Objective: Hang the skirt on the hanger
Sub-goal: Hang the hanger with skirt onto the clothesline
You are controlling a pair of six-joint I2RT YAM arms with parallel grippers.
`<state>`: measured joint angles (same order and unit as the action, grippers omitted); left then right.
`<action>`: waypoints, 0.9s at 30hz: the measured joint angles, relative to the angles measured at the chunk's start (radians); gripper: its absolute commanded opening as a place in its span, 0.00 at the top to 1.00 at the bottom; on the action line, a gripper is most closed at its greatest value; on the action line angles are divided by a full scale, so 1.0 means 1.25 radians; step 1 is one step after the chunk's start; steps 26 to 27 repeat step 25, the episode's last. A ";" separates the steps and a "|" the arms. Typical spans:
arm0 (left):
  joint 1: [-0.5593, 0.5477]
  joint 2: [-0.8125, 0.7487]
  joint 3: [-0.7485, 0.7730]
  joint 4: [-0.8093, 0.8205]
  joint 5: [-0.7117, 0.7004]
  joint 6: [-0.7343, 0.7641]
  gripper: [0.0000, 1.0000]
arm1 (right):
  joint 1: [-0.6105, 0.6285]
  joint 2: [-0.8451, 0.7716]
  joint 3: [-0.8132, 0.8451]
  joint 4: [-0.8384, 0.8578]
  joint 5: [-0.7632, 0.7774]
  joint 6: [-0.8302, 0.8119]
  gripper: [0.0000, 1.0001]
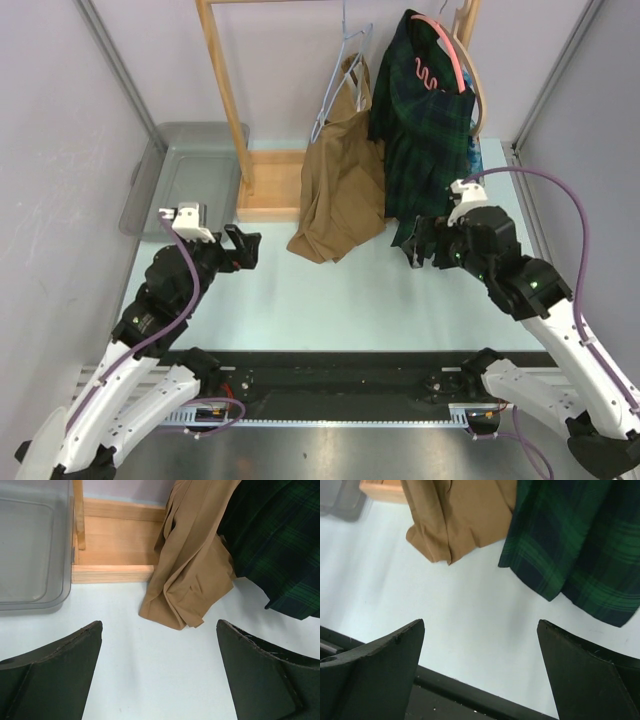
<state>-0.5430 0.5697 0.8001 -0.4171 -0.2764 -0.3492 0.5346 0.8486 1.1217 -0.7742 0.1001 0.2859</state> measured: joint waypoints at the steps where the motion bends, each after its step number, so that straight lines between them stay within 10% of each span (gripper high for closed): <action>1: 0.000 0.005 -0.001 0.002 0.002 -0.003 0.00 | 0.013 0.000 -0.011 0.006 0.005 0.005 0.00; 27: 0.000 -0.014 -0.032 0.032 0.010 -0.014 0.00 | 0.048 -0.034 -0.130 0.110 0.103 0.064 0.00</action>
